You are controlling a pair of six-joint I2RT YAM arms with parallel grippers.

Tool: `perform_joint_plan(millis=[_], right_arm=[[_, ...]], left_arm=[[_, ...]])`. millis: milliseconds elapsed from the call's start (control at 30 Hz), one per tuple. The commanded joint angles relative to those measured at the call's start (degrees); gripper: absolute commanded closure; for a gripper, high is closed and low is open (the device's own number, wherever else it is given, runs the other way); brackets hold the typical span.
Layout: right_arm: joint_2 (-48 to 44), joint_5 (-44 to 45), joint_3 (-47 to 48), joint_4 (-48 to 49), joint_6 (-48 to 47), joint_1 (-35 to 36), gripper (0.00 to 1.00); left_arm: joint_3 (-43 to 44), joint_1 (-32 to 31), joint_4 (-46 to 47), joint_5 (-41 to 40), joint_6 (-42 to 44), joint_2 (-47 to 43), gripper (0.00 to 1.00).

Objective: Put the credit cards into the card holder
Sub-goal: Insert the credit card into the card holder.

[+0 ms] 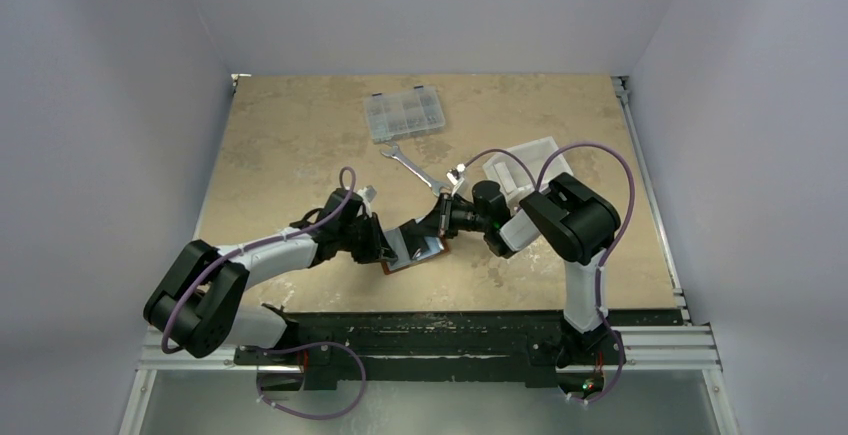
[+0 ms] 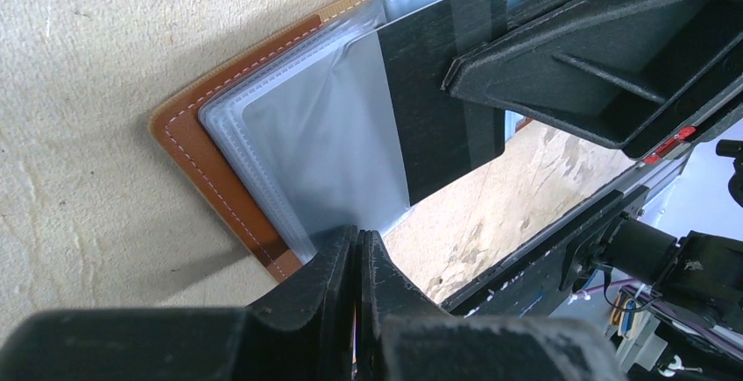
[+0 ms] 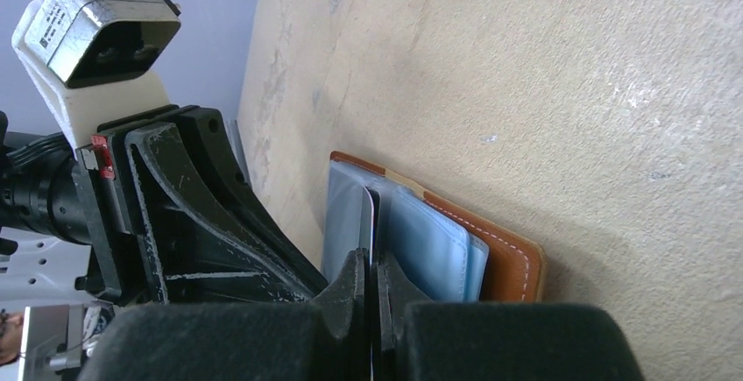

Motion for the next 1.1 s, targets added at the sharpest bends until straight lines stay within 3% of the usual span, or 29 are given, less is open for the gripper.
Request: perform_joint_plan(millis=[0,200,567,700,800,967,1067], right_arm=[[-1.34,3.47,0.44,-1.76,-5.00,-0.13,1.00],[-0.20,2.11,3.38,-5.78,-8.54,0.08,1.00],[0.96,4.45,-2.97,5.93,8.27,3.30,1.00],[1.18,3.16,-2.68,4.93,7.83,3.40,1.00],[0.26,0.83,-0.27,-2.54,3.87,2.81,0.82],[-5.50,3.37,4.25,-22.84,-7.19,2.85,0.65],[-7.05,6.71,8.31,-35.76,-14.40,2.94,0.61]], left_arm=[[-2.73,-0.10,-4.62,-5.68,1.54,1.87,1.00],[-2.93,-0.09,-5.05,-5.83,1.56,1.74,1.00],[-3.48,-0.09,-3.18,-5.01,0.45,1.73,1.00],[-2.38,-0.11,-4.07,-4.93,0.55,0.99,1.00],[-0.31,0.06,-7.27,-6.46,0.79,-1.72,0.96],[3.47,1.26,-13.15,-8.68,2.20,-5.78,0.94],[3.90,2.23,-14.34,-9.93,2.90,-6.57,0.94]])
